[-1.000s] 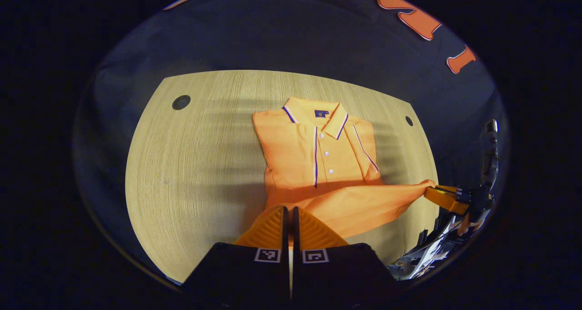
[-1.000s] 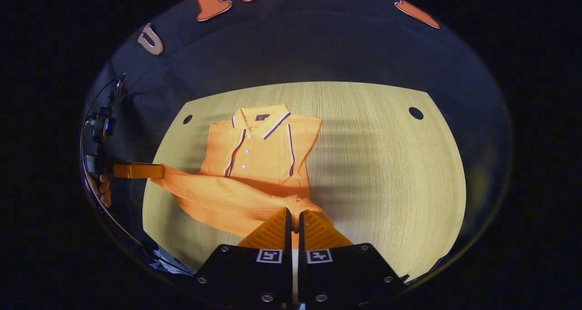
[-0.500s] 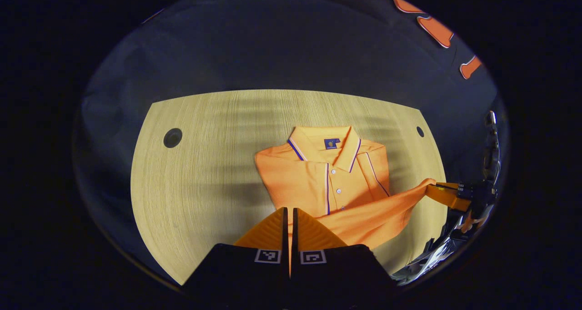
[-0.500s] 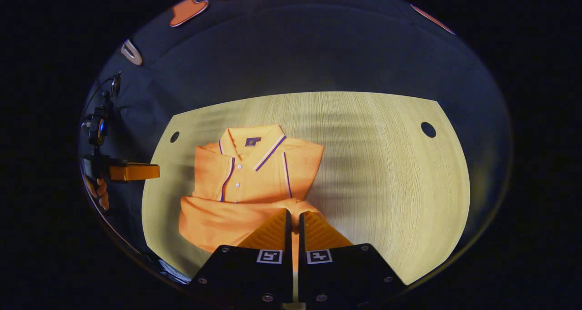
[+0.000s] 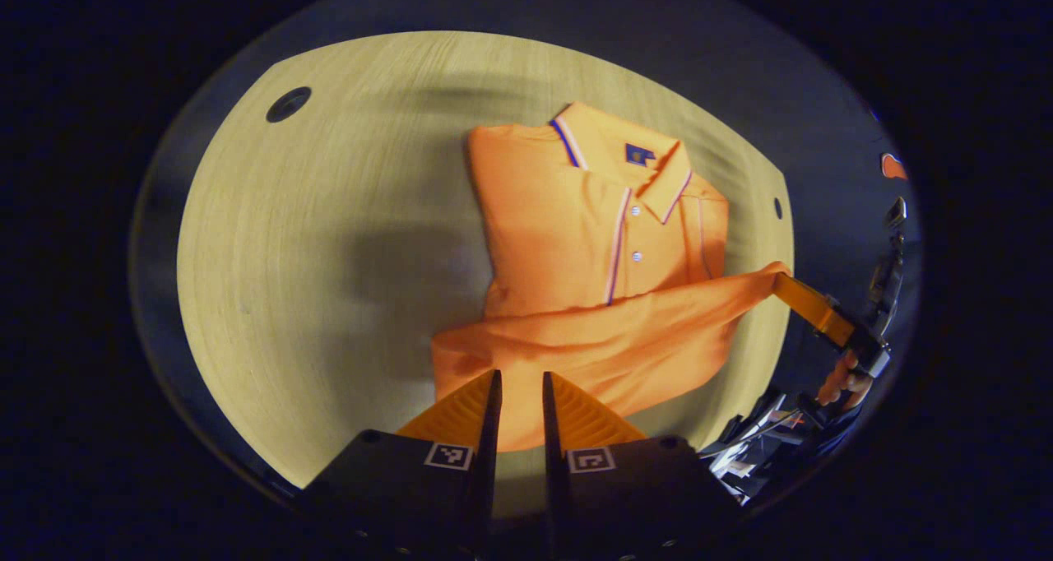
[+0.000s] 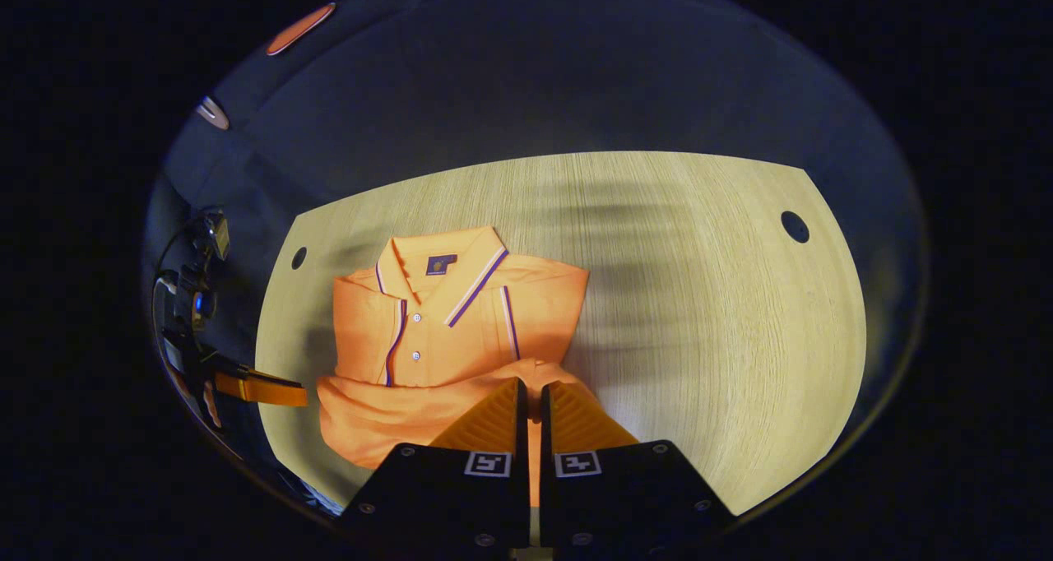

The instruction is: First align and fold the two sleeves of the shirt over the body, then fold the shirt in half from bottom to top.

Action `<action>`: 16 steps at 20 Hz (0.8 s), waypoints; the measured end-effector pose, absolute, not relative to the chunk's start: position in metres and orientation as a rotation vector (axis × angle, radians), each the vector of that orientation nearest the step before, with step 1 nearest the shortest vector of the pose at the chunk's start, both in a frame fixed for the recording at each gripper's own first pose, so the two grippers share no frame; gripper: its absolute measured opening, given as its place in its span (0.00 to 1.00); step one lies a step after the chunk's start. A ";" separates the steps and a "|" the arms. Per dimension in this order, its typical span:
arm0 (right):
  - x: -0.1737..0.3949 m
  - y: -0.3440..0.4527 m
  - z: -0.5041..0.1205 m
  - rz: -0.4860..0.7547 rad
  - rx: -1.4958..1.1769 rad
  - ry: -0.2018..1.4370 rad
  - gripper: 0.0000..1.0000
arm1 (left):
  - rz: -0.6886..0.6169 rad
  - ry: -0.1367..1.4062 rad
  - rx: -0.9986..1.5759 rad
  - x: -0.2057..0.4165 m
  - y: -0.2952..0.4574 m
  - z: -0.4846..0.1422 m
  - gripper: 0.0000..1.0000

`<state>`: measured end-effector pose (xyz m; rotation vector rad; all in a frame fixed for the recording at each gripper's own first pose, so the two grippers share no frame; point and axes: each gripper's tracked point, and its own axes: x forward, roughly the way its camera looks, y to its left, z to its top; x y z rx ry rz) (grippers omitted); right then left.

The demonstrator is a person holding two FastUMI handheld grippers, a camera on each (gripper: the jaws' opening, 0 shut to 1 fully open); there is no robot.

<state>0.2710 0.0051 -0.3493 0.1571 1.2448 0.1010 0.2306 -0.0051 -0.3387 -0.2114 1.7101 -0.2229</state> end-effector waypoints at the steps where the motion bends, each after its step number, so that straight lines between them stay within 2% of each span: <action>1: 0.271 0.006 -0.349 0.105 0.163 1.246 0.05 | -0.224 1.725 -0.204 0.222 -0.001 -0.341 0.29; 2: 0.273 0.006 -0.348 0.102 0.168 1.244 0.05 | -0.221 1.728 -0.200 0.222 0.000 -0.342 0.45; 3: 0.273 0.005 -0.349 0.100 0.168 1.241 0.05 | -0.216 1.722 -0.200 0.222 -0.001 -0.347 0.49; 4: 0.273 0.003 -0.348 0.095 0.166 1.240 0.05 | -0.206 1.725 -0.189 0.222 0.001 -0.351 0.49; 5: 0.272 0.003 -0.349 0.097 0.164 1.242 0.05 | -0.200 1.720 -0.177 0.224 0.002 -0.356 0.56; 7: 0.271 0.004 -0.348 0.104 0.155 1.243 0.05 | -0.202 1.720 -0.183 0.227 -0.006 -0.364 0.59; 8: 0.270 0.003 -0.348 0.104 0.149 1.244 0.05 | -0.196 1.728 -0.190 0.225 -0.009 -0.368 0.53; 9: 0.270 0.004 -0.348 0.105 0.148 1.243 0.05 | -0.196 1.729 -0.199 0.224 -0.014 -0.372 0.53; 10: 0.270 0.004 -0.348 0.102 0.146 1.244 0.05 | -0.199 1.727 -0.183 0.222 -0.016 -0.379 0.65; 11: 0.270 0.004 -0.350 0.103 0.147 1.245 0.05 | -0.179 1.732 -0.162 0.224 -0.012 -0.380 0.53; 12: 0.270 0.005 -0.350 0.104 0.148 1.246 0.05 | -0.156 1.729 -0.141 0.223 -0.010 -0.390 0.33; 14: 0.270 0.006 -0.351 0.108 0.148 1.248 0.06 | -0.173 1.691 -0.162 0.227 -0.010 -0.384 0.08; 15: 0.270 0.007 -0.352 0.111 0.148 1.247 0.06 | -0.190 1.666 -0.180 0.236 -0.003 -0.352 0.08; 16: 0.271 0.008 -0.351 0.116 0.150 1.243 0.05 | -0.199 1.628 -0.155 0.241 -0.010 -0.373 0.01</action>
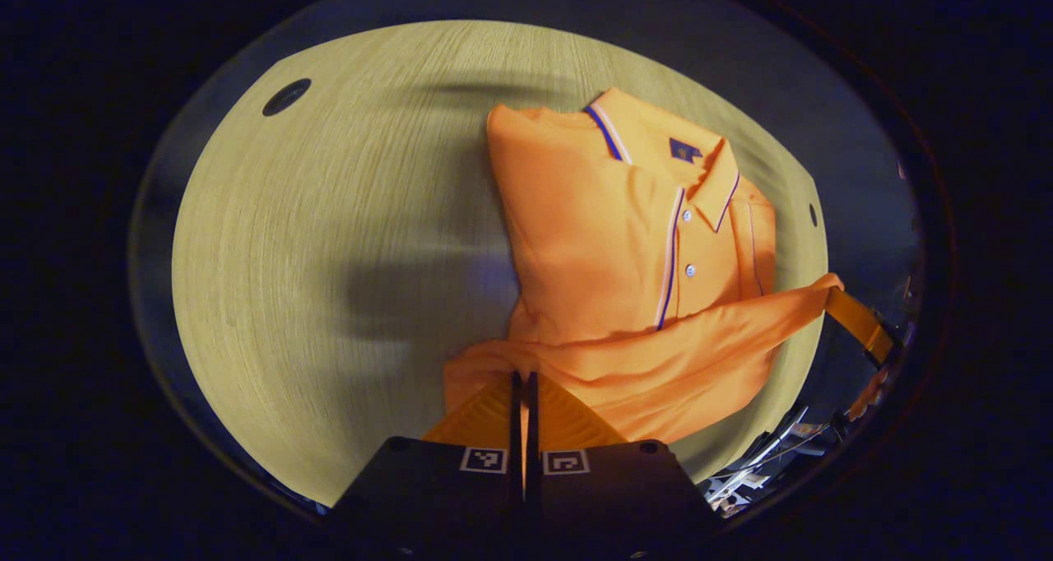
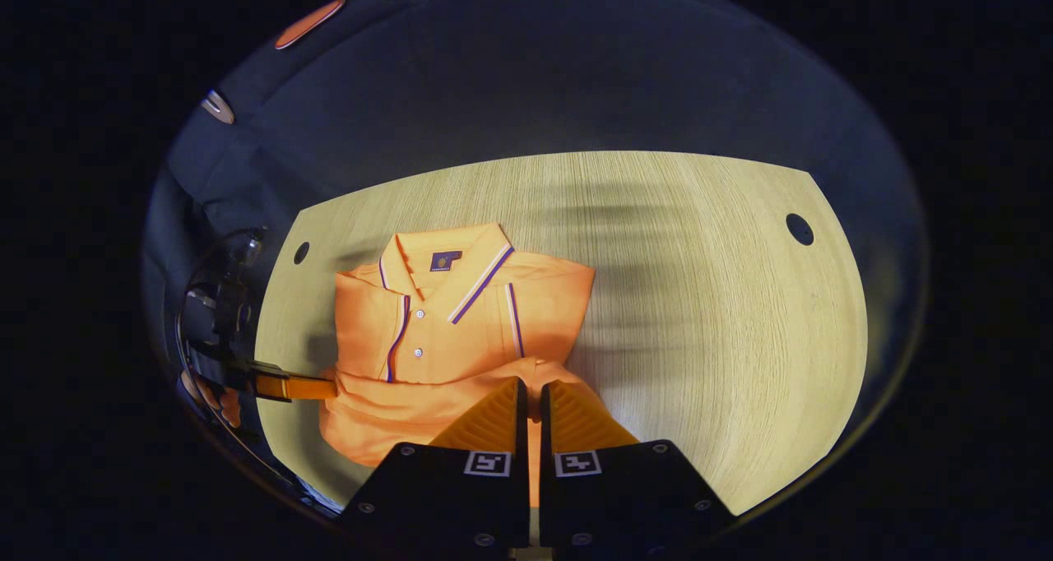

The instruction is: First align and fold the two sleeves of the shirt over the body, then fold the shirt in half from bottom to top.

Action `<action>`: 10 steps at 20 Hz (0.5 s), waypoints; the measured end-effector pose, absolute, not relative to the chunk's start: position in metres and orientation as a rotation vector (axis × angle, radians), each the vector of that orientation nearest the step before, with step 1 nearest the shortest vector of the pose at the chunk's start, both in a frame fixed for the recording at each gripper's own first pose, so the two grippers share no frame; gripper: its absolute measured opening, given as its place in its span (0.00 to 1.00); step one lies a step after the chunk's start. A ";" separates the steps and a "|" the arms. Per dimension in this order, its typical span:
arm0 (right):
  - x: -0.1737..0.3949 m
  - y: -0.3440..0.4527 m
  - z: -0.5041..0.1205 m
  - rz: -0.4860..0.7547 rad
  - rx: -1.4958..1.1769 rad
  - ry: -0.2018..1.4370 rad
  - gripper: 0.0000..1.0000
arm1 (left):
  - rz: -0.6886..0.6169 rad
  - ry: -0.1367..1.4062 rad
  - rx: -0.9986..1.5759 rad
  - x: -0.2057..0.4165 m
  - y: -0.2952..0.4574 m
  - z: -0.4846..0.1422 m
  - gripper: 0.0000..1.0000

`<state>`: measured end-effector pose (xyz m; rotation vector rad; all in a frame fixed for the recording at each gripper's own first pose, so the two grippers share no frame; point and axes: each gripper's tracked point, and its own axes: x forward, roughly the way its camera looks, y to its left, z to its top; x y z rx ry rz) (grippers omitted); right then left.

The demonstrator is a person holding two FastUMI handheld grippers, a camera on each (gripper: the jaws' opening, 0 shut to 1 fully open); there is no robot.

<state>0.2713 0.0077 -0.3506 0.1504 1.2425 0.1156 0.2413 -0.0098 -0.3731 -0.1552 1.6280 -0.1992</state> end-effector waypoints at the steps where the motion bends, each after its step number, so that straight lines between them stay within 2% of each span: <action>1: 0.276 0.008 -0.350 0.106 0.158 1.229 0.05 | -0.216 1.579 -0.124 0.252 -0.009 -0.367 0.02; 2: 0.280 0.011 -0.349 0.108 0.174 1.219 0.06 | -0.224 1.534 -0.083 0.264 -0.009 -0.365 0.01; 4: 0.277 0.012 -0.351 0.103 0.190 1.237 0.05 | -0.228 1.590 -0.043 0.253 -0.006 -0.362 0.01; 10: 0.295 0.009 -0.346 0.076 0.237 1.199 0.05 | -0.237 1.517 -0.018 0.282 -0.009 -0.362 0.01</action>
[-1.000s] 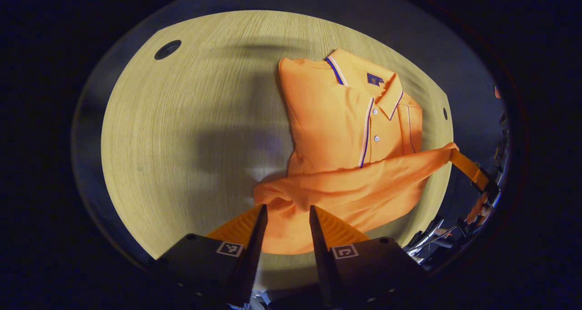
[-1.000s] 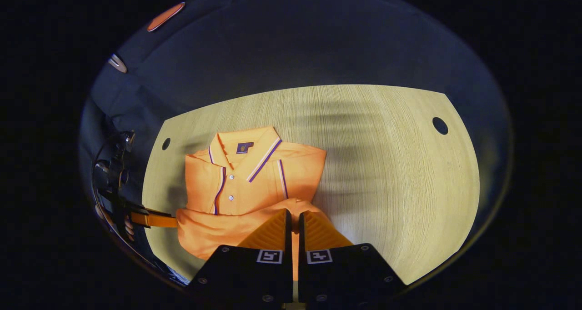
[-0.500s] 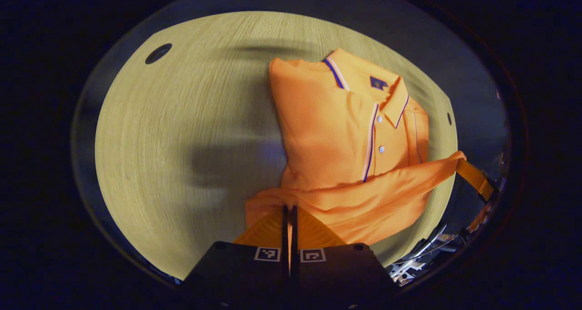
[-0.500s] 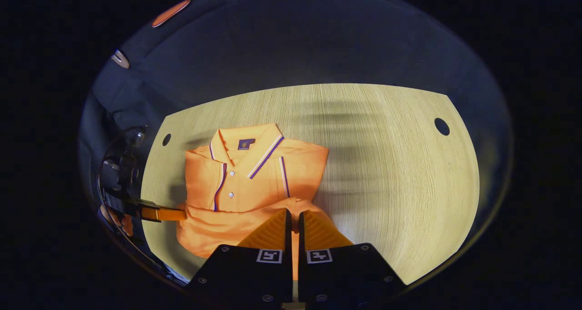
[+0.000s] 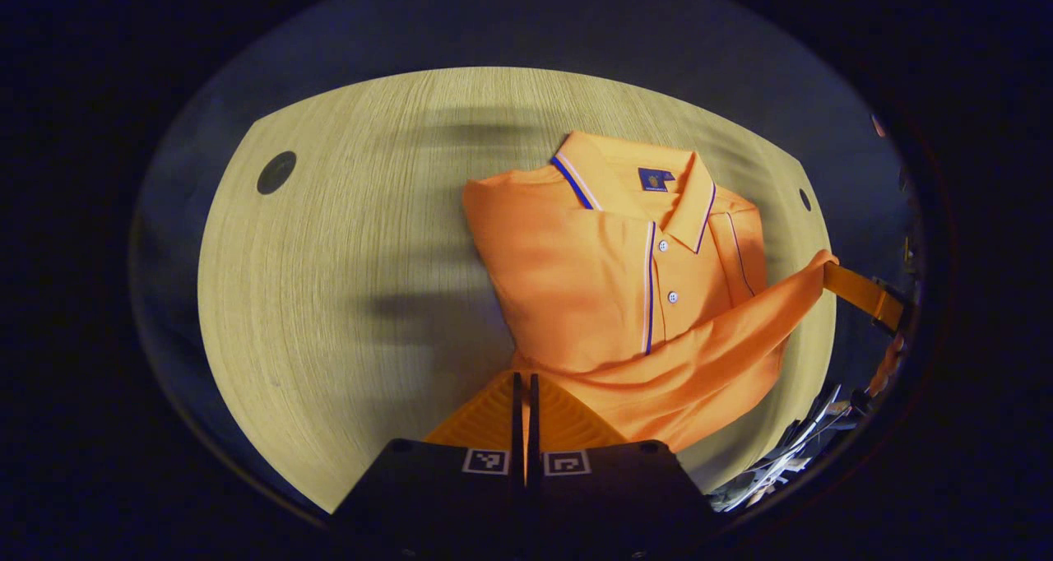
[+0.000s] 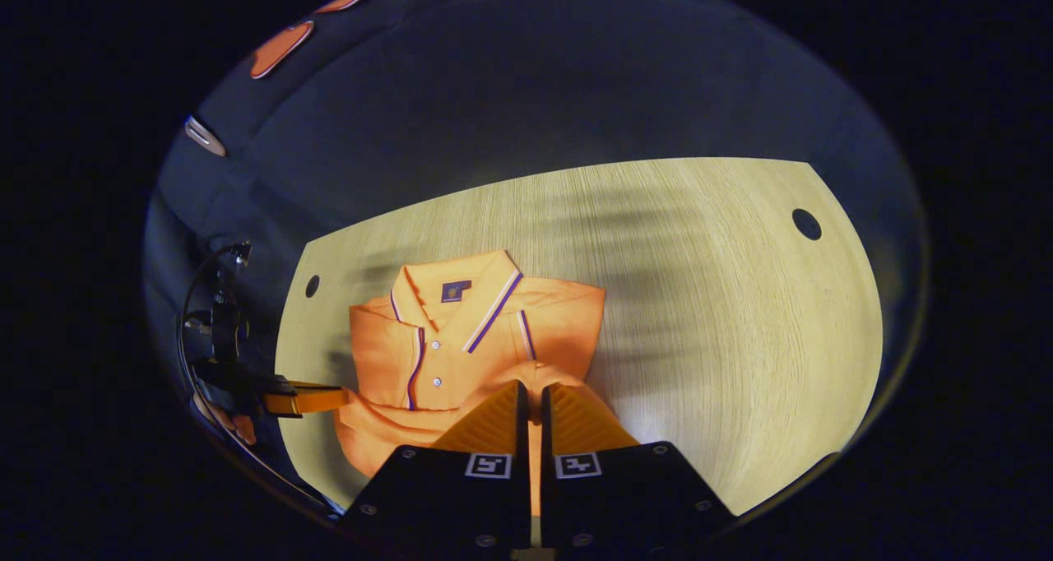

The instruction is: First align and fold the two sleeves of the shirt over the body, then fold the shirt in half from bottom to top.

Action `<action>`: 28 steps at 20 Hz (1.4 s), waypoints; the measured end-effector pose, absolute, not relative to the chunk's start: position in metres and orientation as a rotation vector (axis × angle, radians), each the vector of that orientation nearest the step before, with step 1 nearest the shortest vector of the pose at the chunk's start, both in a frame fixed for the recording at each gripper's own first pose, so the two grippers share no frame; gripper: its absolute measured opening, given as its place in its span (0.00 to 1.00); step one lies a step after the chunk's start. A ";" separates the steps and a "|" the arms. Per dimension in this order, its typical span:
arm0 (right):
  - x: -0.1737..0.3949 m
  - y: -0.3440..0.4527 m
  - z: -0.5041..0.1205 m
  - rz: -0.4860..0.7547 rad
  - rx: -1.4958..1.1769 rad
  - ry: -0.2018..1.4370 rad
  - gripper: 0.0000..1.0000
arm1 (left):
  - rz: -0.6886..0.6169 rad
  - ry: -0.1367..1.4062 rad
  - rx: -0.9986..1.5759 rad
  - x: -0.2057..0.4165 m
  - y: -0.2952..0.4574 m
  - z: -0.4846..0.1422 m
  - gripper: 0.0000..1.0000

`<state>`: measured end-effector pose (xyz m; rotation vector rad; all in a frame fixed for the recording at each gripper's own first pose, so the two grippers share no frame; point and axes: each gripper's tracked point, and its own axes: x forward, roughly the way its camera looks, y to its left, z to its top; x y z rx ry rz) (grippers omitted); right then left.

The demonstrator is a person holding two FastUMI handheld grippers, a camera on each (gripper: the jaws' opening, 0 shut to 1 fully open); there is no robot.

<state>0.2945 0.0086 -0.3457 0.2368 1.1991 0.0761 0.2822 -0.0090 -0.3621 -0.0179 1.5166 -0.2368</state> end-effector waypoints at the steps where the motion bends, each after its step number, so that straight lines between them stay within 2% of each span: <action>1: 0.295 0.008 -0.344 0.073 0.237 1.198 0.05 | -0.247 1.508 -0.018 0.288 -0.011 -0.359 0.01; 3: 0.299 0.008 -0.346 0.072 0.236 1.197 0.05 | -0.240 1.480 -0.026 0.304 -0.009 -0.352 0.01; 7: 0.296 0.006 -0.348 0.081 0.197 1.204 0.05 | -0.247 1.651 -0.032 0.258 -0.002 -0.361 0.01; 9: 0.298 0.007 -0.349 0.073 0.203 1.199 0.05 | -0.204 1.675 -0.026 0.251 0.010 -0.371 0.03; 10: 0.301 0.008 -0.348 0.067 0.215 1.194 0.05 | -0.187 1.670 -0.011 0.253 0.013 -0.371 0.06; 11: 0.302 0.009 -0.347 0.068 0.229 1.192 0.05 | -0.176 1.665 -0.004 0.252 0.015 -0.378 0.15; 12: 0.302 0.009 -0.347 0.066 0.237 1.194 0.05 | -0.175 1.659 -0.012 0.257 0.010 -0.372 0.41; 14: 0.300 0.007 -0.348 0.067 0.225 1.200 0.05 | -0.171 1.667 -0.043 0.254 0.001 -0.379 0.55; 15: 0.299 0.009 -0.349 0.070 0.217 1.203 0.05 | -0.178 1.661 -0.085 0.254 -0.010 -0.378 0.49; 16: 0.298 0.008 -0.350 0.073 0.208 1.204 0.05 | -0.181 1.670 -0.103 0.251 -0.016 -0.381 0.55; 19: 0.296 0.008 -0.350 0.075 0.198 1.208 0.05 | -0.146 1.703 -0.149 0.241 -0.023 -0.401 0.55; 21: 0.296 0.009 -0.349 0.079 0.197 1.204 0.05 | -0.162 1.655 -0.172 0.254 -0.027 -0.388 0.08; 23: 0.300 0.010 -0.345 0.082 0.203 1.187 0.05 | -0.185 1.597 -0.132 0.264 -0.024 -0.381 0.02; 28: 0.315 0.011 -0.331 0.071 0.248 1.142 0.05 | -0.227 1.470 -0.138 0.306 -0.033 -0.342 0.02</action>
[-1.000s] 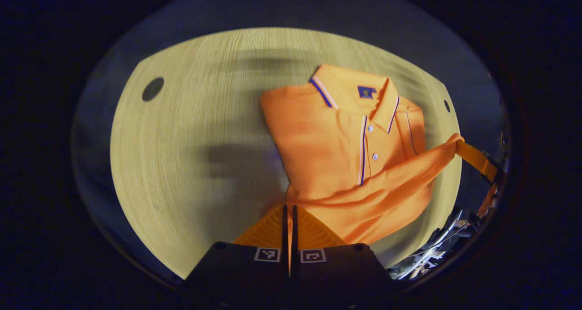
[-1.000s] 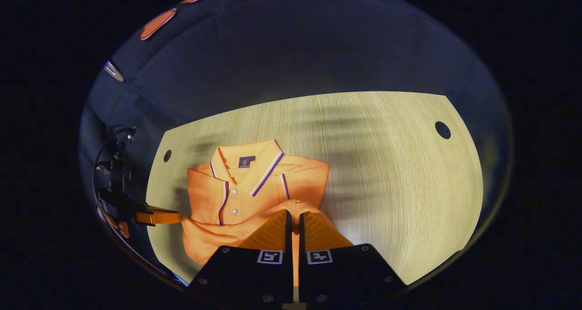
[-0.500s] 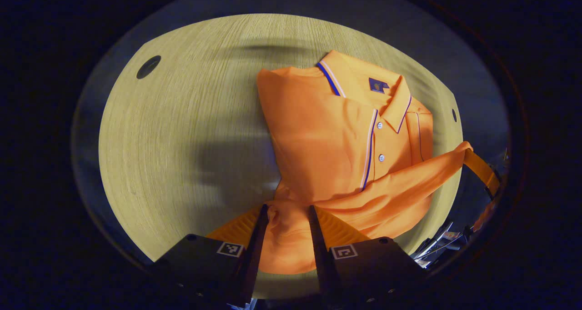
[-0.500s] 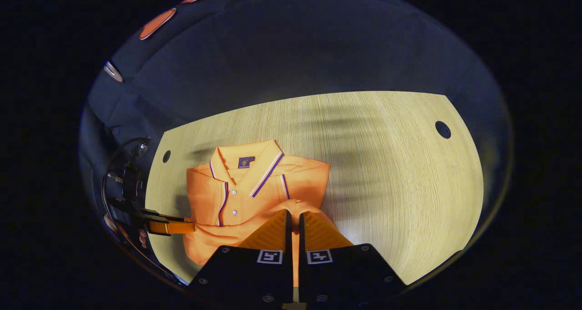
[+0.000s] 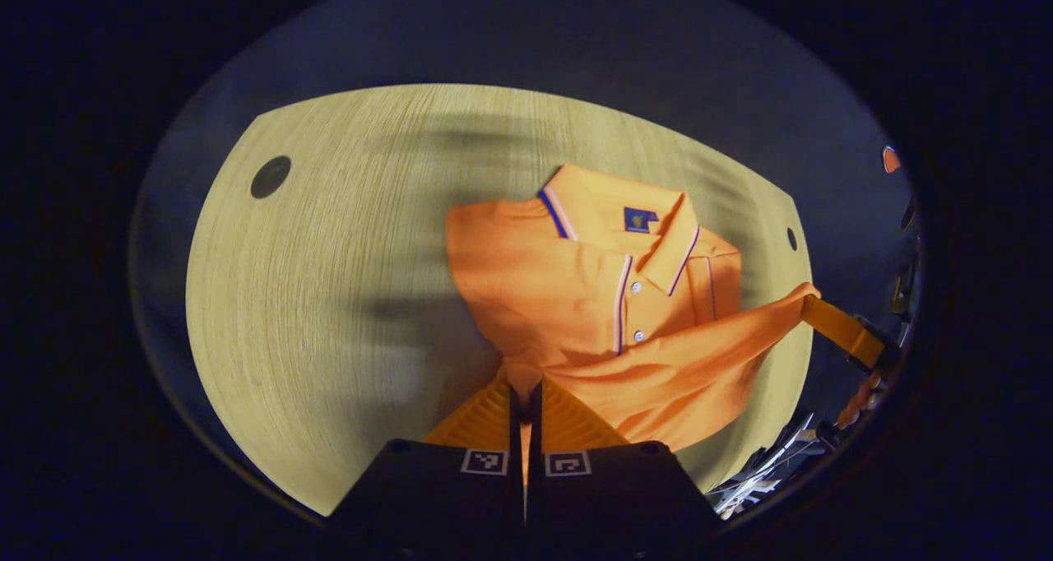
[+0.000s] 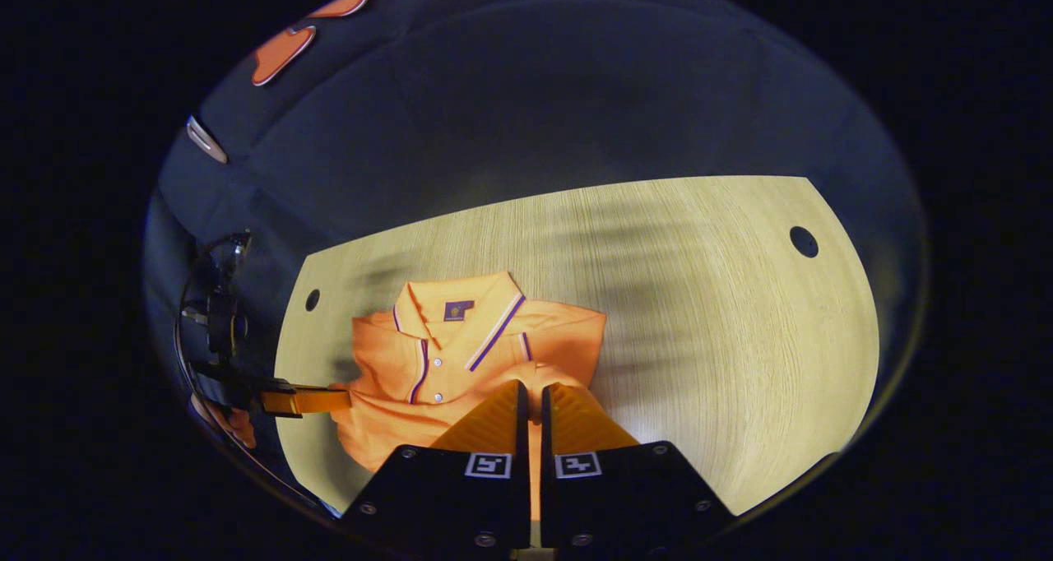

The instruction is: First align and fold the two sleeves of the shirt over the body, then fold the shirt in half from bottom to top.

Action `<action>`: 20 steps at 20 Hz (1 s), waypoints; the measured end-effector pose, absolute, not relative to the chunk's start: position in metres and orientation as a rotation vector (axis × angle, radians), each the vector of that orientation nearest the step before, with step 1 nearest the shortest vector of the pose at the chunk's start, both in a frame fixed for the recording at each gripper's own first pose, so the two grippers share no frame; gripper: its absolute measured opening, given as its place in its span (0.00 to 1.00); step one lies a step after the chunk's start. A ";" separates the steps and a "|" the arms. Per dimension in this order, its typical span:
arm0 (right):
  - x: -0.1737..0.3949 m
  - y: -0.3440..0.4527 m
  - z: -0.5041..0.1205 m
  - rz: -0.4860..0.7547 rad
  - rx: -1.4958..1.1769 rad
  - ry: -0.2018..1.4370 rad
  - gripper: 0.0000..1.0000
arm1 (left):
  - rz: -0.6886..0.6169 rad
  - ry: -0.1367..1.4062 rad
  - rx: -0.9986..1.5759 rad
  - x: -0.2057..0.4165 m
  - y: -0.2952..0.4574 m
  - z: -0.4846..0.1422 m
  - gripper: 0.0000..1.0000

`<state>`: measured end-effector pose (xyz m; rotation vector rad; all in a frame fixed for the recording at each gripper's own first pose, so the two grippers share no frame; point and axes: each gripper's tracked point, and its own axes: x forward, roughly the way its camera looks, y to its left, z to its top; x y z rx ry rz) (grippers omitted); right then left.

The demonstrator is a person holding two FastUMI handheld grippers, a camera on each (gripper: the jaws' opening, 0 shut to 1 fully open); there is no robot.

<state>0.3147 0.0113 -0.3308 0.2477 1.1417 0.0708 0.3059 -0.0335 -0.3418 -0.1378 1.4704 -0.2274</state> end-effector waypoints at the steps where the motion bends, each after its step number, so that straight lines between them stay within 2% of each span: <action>1: 0.323 0.011 -0.324 0.071 0.252 1.114 0.05 | -0.240 1.442 -0.126 0.316 -0.035 -0.336 0.02; 7: 0.354 -0.004 -0.329 -0.004 0.297 1.080 0.05 | -0.229 1.358 -0.098 0.351 -0.028 -0.337 0.02; 8: 0.357 -0.002 -0.331 -0.015 0.331 1.087 0.05 | -0.227 1.349 -0.097 0.353 -0.028 -0.338 0.07; 9: 0.358 -0.001 -0.332 -0.024 0.363 1.094 0.06 | -0.196 1.319 -0.093 0.361 -0.024 -0.340 0.09; 12: 0.368 -0.012 -0.319 -0.031 0.348 1.035 0.27 | -0.171 1.178 -0.139 0.383 -0.026 -0.331 0.58; 13: 0.368 -0.011 -0.313 -0.026 0.334 1.006 0.36 | -0.175 1.153 -0.139 0.384 -0.027 -0.326 0.66; 14: 0.368 -0.009 -0.304 -0.018 0.316 0.977 0.39 | -0.177 1.122 -0.136 0.387 -0.024 -0.320 0.81; 15: 0.366 -0.005 -0.296 -0.009 0.290 0.947 0.47 | -0.170 1.079 -0.132 0.392 -0.023 -0.312 0.85; 17: 0.364 -0.007 -0.273 0.007 0.203 0.866 0.60 | -0.148 0.981 -0.117 0.400 -0.018 -0.296 0.86; 18: 0.364 -0.006 -0.259 0.020 0.152 0.813 0.65 | -0.136 0.927 -0.100 0.403 -0.018 -0.295 0.93; 19: 0.361 -0.005 -0.242 0.030 0.102 0.764 0.73 | -0.121 0.877 -0.082 0.402 -0.017 -0.291 0.94; 20: 0.359 -0.001 -0.224 0.044 0.063 0.710 0.77 | -0.112 0.824 -0.072 0.402 -0.016 -0.280 0.94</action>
